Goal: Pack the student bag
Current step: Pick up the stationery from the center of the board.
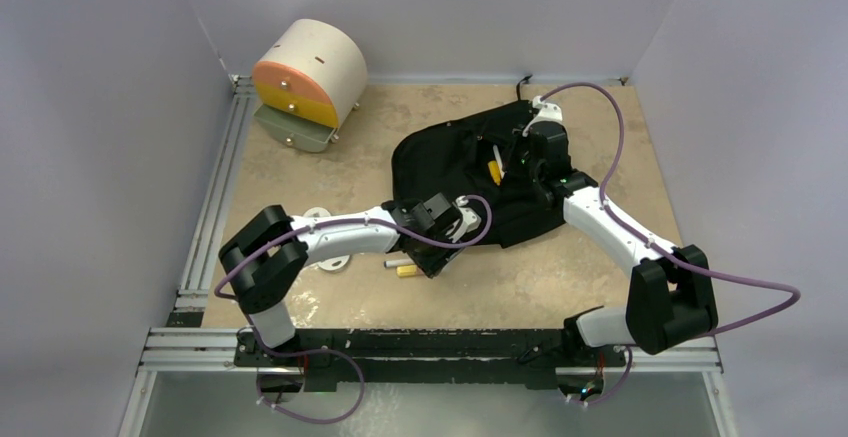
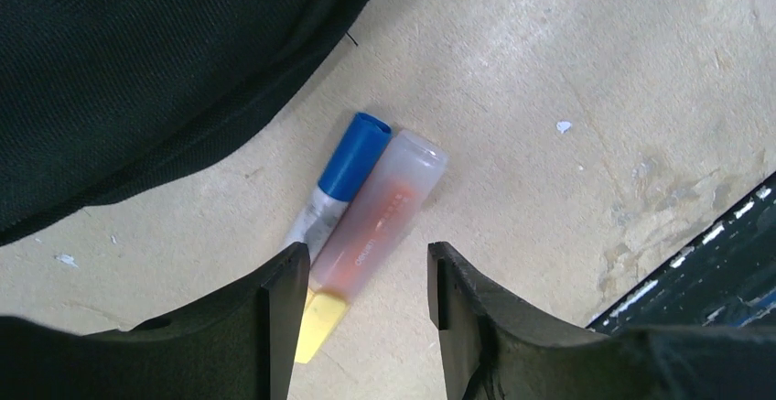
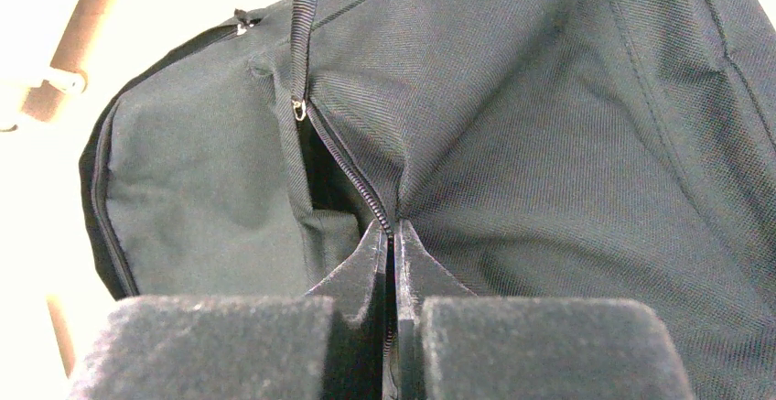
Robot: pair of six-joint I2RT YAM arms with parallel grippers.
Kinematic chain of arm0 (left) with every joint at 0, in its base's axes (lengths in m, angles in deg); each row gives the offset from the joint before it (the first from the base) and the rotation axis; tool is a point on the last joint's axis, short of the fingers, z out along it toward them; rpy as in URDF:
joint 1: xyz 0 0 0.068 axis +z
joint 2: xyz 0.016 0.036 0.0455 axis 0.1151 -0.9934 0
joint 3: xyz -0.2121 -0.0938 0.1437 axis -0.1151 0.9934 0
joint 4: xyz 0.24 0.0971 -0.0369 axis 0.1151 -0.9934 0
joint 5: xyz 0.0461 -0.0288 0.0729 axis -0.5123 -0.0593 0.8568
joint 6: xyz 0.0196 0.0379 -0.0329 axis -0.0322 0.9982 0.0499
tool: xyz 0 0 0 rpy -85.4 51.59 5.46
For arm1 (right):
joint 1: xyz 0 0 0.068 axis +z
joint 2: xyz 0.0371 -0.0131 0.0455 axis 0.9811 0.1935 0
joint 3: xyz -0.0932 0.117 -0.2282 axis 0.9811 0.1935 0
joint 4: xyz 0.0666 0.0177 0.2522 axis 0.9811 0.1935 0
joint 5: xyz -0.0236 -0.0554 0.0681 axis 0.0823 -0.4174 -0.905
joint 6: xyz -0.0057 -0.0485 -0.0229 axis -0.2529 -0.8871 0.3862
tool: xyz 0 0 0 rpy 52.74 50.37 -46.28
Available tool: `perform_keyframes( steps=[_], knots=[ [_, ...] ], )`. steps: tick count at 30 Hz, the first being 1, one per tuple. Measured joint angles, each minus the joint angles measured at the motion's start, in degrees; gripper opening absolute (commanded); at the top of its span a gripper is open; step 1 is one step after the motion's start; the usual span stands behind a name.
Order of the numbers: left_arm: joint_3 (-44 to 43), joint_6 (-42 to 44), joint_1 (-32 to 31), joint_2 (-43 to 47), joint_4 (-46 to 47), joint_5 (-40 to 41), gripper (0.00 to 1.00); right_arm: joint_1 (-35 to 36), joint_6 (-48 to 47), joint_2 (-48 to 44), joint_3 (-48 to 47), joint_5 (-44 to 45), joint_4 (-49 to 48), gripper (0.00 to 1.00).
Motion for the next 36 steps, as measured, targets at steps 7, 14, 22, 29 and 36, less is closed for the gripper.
perform_keyframes(
  steps=[7,14,22,29,36],
  knots=[
    [-0.96,-0.22,-0.44,1.18,-2.25,-0.02,0.49,0.0,0.0,0.0,0.0,-0.7,0.0,0.0],
    [-1.27,-0.22,-0.76,1.88,-2.43,-0.07,0.49,0.0,0.02,0.09,0.0,-0.9,0.0,0.0],
    [-1.25,-0.22,-0.76,1.05,-1.92,-0.24,0.49,0.0,0.07,0.11,0.0,-0.87,0.0,0.0],
    [-0.13,-0.2,-0.79,-1.55,-0.92,-0.31,0.48,0.0,0.15,0.11,0.0,-0.87,0.0,0.0],
    [1.01,-0.22,-0.79,-1.99,-0.22,-0.59,0.46,0.0,0.17,0.17,0.0,-0.9,0.0,0.0]
  ],
)
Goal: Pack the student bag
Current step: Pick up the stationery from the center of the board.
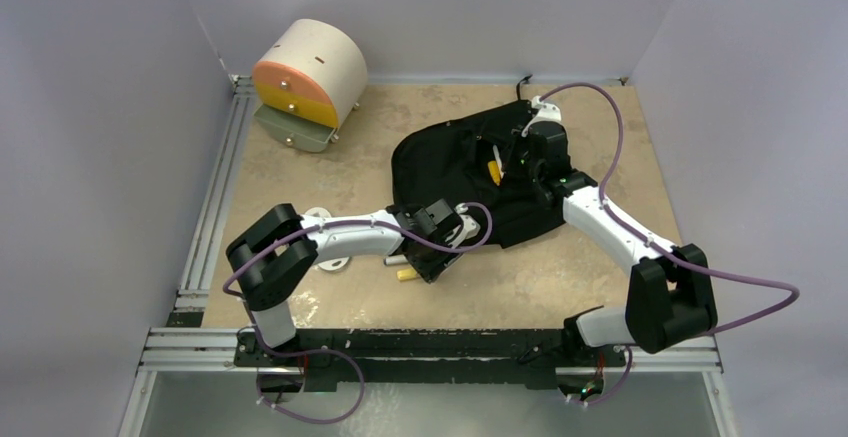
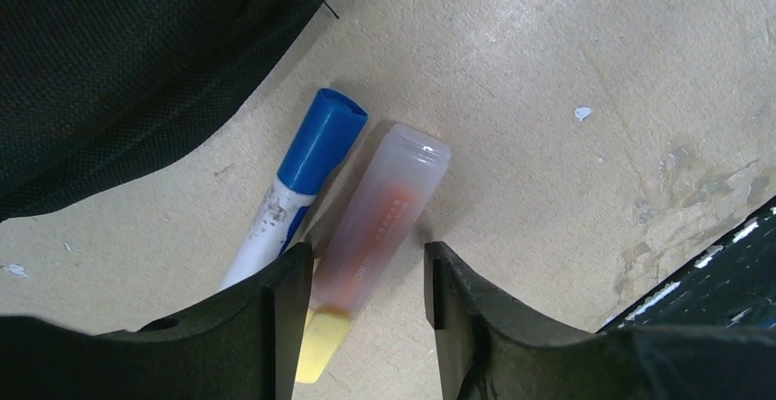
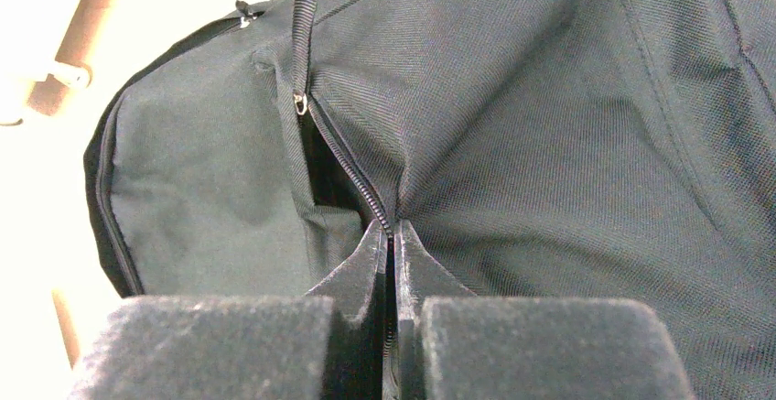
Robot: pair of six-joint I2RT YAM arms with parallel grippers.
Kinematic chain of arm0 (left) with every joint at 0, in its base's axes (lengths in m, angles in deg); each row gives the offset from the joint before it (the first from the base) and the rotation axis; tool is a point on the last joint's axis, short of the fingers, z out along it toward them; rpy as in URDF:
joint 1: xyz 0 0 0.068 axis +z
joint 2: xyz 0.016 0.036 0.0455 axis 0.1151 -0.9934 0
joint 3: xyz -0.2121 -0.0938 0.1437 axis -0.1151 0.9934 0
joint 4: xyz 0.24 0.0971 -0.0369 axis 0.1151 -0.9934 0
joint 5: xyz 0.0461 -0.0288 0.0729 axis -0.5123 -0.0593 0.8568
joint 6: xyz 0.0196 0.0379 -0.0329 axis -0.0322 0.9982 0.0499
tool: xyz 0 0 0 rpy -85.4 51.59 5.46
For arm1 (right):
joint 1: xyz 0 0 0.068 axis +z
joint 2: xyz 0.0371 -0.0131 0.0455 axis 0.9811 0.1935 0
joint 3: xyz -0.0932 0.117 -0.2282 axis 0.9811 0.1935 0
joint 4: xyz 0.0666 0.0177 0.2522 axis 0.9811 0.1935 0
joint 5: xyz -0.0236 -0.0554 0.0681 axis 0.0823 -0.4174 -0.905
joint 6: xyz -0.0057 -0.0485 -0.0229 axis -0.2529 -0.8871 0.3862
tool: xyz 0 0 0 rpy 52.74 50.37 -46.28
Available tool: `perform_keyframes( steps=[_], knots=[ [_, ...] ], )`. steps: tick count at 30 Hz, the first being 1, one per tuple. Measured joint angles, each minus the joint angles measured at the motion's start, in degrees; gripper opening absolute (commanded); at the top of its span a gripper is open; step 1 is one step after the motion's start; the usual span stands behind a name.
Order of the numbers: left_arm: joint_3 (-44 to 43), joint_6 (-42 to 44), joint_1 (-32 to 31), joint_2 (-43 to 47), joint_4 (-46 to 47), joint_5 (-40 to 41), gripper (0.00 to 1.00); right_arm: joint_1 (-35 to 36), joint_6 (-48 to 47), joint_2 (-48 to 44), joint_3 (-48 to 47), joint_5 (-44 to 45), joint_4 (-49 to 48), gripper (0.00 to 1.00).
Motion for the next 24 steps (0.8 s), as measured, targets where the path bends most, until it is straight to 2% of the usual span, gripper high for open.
perform_keyframes(
  steps=[9,17,24],
  knots=[
    [0.24,-0.02,-0.22,-0.04,1.22,-0.28,0.26,0.0,0.26,0.72,0.0,-0.09,0.0,0.0],
    [0.24,-0.48,-0.44,-0.04,1.31,-0.81,0.0,0.0,0.28,0.74,0.0,-0.09,0.0,0.0],
    [1.86,-0.85,-0.63,3.67,2.86,-2.23,0.0,0.0,0.31,0.81,0.0,-0.11,0.0,0.0]
  ],
)
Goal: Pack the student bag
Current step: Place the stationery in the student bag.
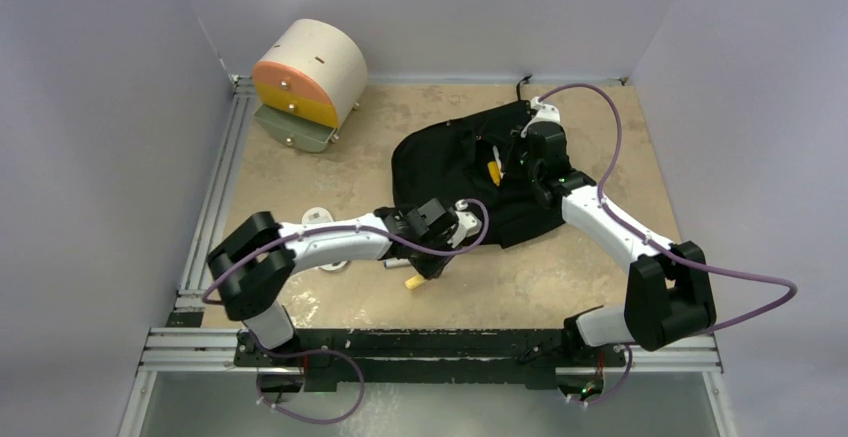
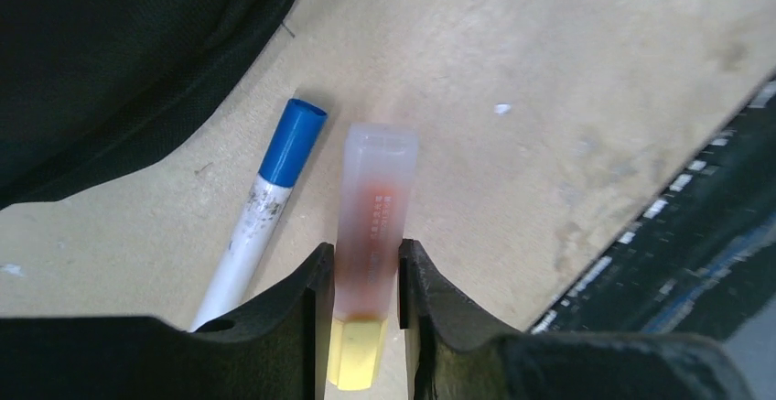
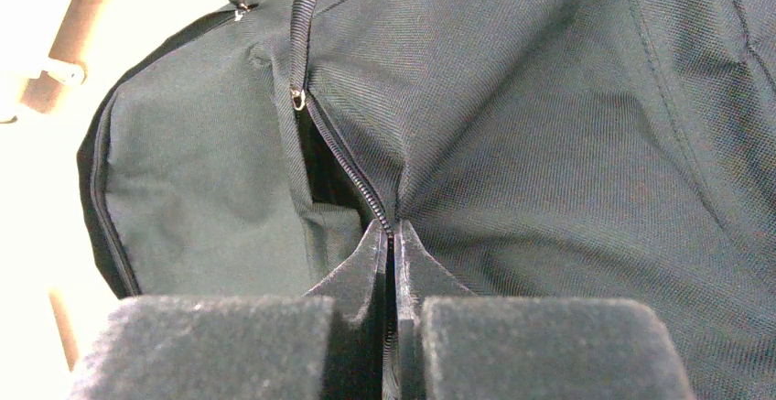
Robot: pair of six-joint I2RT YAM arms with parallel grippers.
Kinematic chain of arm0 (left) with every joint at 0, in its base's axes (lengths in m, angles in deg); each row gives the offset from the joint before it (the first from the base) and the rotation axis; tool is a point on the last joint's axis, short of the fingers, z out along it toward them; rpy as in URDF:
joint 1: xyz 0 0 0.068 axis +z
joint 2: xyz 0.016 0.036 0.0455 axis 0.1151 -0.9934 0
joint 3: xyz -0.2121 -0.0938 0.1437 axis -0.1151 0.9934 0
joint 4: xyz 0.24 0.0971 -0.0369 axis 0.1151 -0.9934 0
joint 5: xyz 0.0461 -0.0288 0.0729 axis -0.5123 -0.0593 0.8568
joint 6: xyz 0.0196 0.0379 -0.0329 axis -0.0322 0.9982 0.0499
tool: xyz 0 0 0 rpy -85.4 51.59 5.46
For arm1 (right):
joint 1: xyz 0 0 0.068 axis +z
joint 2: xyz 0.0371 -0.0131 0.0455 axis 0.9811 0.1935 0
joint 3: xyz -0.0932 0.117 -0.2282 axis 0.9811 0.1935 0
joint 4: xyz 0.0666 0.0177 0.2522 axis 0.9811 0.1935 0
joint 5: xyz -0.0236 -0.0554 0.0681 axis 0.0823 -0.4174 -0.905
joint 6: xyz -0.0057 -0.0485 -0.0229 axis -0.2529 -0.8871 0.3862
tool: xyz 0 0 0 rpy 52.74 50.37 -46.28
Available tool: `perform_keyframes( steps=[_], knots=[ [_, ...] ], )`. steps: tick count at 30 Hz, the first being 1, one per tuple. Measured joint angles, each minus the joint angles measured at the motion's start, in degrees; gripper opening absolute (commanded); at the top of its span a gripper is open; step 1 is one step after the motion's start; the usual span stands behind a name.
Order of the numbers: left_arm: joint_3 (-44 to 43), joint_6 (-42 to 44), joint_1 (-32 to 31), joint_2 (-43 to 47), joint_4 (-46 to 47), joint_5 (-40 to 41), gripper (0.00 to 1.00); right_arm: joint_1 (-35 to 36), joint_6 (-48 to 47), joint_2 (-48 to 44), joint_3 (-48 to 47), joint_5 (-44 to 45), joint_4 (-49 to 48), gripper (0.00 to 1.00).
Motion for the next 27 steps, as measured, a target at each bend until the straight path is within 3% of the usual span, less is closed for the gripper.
perform_keyframes(
  steps=[8,15,22,27],
  knots=[
    [0.63,-0.72,0.15,9.35,5.66,-1.68,0.0,0.0,0.0,0.0,0.0,0.0,0.0,0.0],
    [-5.11,-3.19,4.57,5.44,6.14,-2.84,0.0,0.0,-0.02,0.02,0.0,-0.26,0.0,0.0],
    [-13.55,-10.32,12.11,0.61,8.72,-10.4,0.0,-0.02,-0.02,0.02,0.0,-0.79,0.0,0.0],
    [-20.44,-14.1,13.16,-4.63,9.03,-14.88,0.0,-0.15,-0.02,0.02,0.0,-1.16,0.02,0.0]
  ],
)
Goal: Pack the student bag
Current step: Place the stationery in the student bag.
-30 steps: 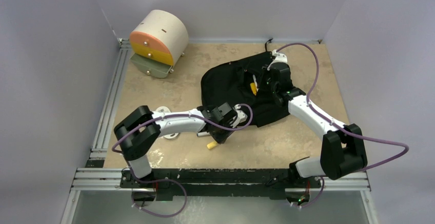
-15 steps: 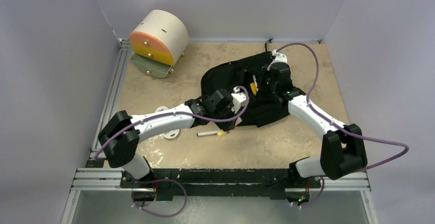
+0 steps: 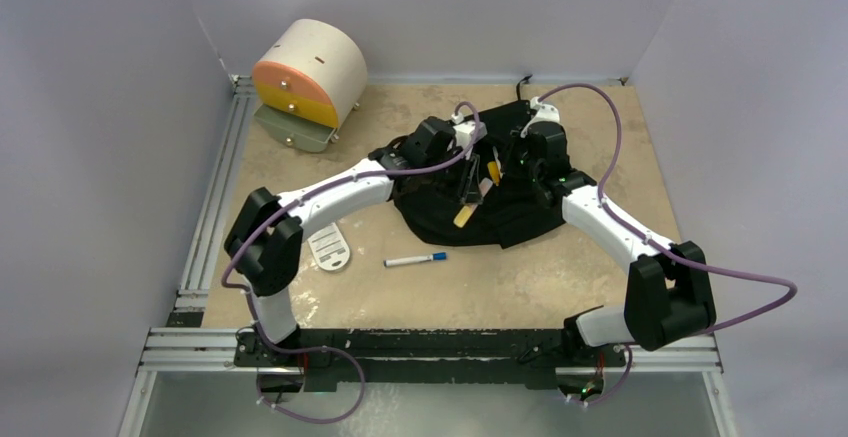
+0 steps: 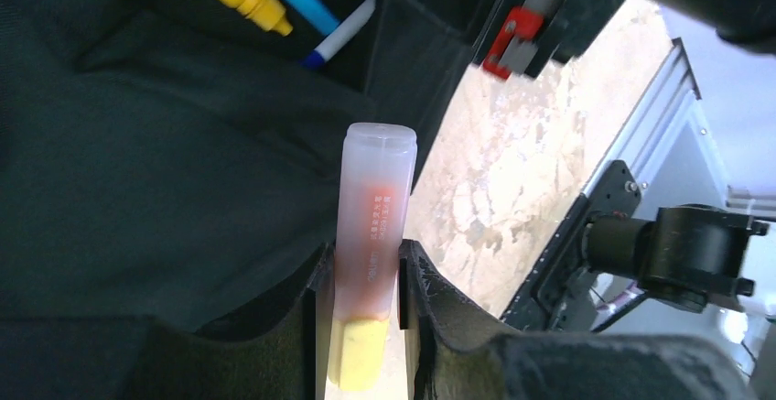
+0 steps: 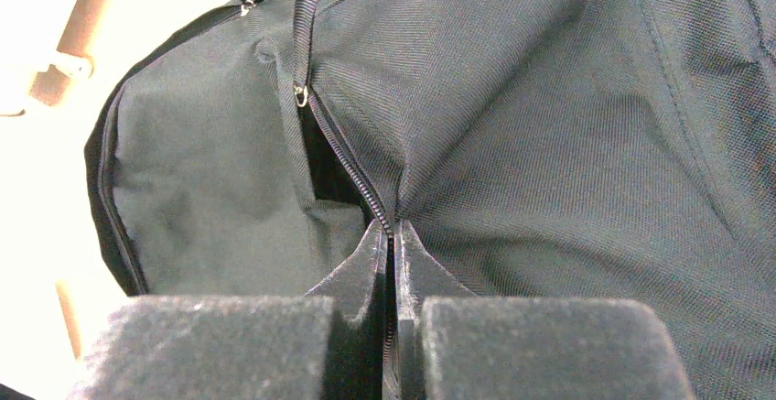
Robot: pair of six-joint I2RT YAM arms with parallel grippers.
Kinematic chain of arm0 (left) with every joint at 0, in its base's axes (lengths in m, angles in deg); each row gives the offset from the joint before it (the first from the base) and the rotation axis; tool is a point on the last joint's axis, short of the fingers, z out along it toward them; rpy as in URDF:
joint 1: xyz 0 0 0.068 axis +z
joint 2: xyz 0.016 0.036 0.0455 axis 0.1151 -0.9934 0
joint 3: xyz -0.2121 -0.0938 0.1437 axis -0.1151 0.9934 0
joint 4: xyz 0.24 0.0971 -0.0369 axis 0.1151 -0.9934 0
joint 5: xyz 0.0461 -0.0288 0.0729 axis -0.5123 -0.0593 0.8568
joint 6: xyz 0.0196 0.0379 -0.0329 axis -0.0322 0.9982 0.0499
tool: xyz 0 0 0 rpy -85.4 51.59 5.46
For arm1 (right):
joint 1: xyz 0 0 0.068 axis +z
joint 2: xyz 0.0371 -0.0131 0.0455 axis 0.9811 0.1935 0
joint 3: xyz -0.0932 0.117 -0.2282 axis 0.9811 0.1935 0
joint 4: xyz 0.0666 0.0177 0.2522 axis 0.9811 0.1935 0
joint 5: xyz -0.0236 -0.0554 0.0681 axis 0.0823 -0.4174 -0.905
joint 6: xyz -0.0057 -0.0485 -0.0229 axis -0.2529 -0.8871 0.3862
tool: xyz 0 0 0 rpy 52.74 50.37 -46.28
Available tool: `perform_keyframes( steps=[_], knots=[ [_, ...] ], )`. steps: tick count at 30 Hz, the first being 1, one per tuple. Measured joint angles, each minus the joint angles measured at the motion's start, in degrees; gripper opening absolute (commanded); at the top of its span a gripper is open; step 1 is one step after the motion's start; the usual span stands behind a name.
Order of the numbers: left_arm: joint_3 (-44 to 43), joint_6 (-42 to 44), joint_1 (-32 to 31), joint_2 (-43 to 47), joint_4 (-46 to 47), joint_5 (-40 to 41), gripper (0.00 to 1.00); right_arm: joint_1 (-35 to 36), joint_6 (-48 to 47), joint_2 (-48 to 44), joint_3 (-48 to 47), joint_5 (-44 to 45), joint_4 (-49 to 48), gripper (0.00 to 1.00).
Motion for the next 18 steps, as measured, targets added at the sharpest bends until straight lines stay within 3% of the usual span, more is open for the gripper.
perform_keyframes(
  steps=[5,18],
  knots=[
    [-6.49,-2.75,-0.11,-5.05,-2.12,-1.57,0.0,-0.11,0.02,0.0,0.0,-0.2,0.0,0.0],
    [-13.75,-5.51,2.38,-11.5,-5.6,-1.99,0.0,-0.11,0.37,0.0,0.0,-0.22,0.0,0.0]
  ],
)
